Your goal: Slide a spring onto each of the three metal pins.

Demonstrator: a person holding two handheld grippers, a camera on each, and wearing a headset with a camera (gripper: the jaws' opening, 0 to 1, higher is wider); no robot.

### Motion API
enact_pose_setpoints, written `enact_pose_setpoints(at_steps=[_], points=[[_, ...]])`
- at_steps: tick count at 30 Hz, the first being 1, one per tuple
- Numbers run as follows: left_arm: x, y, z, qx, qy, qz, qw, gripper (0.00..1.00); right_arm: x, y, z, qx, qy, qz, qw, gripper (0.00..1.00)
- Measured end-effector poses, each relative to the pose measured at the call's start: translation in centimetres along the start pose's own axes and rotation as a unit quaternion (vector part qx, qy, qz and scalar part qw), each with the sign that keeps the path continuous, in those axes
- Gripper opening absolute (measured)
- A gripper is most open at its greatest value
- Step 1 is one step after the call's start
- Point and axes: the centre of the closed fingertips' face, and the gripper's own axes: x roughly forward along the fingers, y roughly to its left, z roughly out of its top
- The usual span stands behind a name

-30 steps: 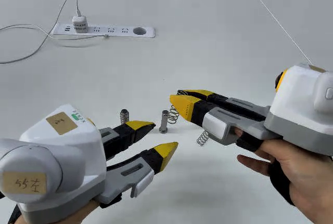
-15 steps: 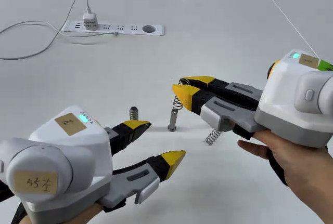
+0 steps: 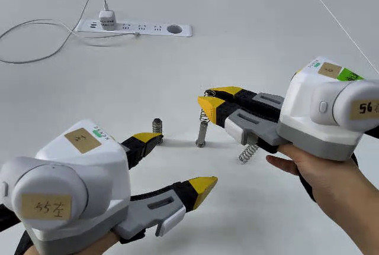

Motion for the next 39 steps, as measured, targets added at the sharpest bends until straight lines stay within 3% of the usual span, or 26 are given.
enact_pose_setpoints(at_steps=[9, 17, 23, 29, 39], points=[[-0.3, 0.8, -0.5, -0.006, 0.007, 0.019, 0.9998, 0.75, 0.4, -0.4, -0.5, -0.008, 0.005, -0.007, 0.9999, 0.11], [-0.3, 0.6, -0.5, -0.018, 0.004, 0.01, 0.9998, 0.77, 0.4, -0.5, -1.0, -0.011, 0.011, -0.011, 0.9998, 0.11], [-0.2, 0.3, -0.1, -0.006, -0.004, 0.004, 1.0, 0.79, 0.6, -0.5, -1.5, -0.008, 0.013, -0.01, 0.9998, 0.11], [-0.2, 0.7, -0.5, -0.005, 0.009, 0.012, 0.9999, 0.8, 0.6, -0.5, -2.1, -0.005, 0.018, -0.016, 0.9997, 0.11], [-0.3, 1.0, -0.4, 0.001, 0.006, 0.021, 0.9998, 0.78, 1.0, -0.4, -3.3, -0.006, 0.028, -0.02, 0.9994, 0.11]])
